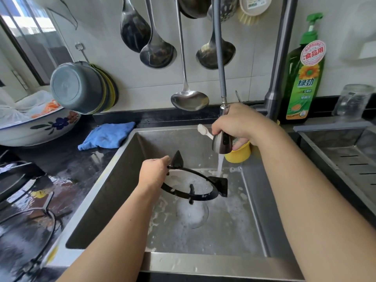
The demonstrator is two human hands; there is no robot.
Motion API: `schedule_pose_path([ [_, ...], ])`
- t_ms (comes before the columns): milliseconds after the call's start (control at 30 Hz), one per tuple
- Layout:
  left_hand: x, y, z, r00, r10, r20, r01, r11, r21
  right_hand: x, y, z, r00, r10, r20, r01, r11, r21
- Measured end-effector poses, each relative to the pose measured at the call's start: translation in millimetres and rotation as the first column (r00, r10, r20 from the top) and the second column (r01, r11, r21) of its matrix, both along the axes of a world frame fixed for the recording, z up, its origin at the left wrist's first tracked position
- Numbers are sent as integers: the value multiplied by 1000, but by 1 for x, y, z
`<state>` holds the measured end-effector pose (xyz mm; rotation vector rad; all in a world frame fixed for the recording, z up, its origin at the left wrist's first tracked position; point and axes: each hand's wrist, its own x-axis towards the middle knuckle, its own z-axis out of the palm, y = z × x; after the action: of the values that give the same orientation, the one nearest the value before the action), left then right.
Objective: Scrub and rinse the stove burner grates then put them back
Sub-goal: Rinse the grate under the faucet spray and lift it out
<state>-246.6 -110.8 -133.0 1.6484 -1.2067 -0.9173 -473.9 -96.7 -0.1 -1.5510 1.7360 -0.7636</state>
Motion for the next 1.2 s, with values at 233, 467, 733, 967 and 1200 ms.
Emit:
schedule_pose_path([
  [233,2,-1,-2,1000,-25,17,25,1000,12,7,-1,-6,987,86,138,-89,996,14],
  [467,-3,6,4,988,-59,-141,50,997,-66,-3,-2,-6,993,35,109,-35,999,-5],
  [733,-28,21,-1,750,-493,442,534,845,36,2,-2,-6,996,24,90,-22,1000,-22],
  [967,-42,39,-10,338,-446,829,672,731,120,-4,-1,-4,998,11,66,-11,1000,-10],
  [1200,-55,42,-7,719,-570,397,494,822,285,-6,0,-2,997,27,74,-26,1000,-7],
])
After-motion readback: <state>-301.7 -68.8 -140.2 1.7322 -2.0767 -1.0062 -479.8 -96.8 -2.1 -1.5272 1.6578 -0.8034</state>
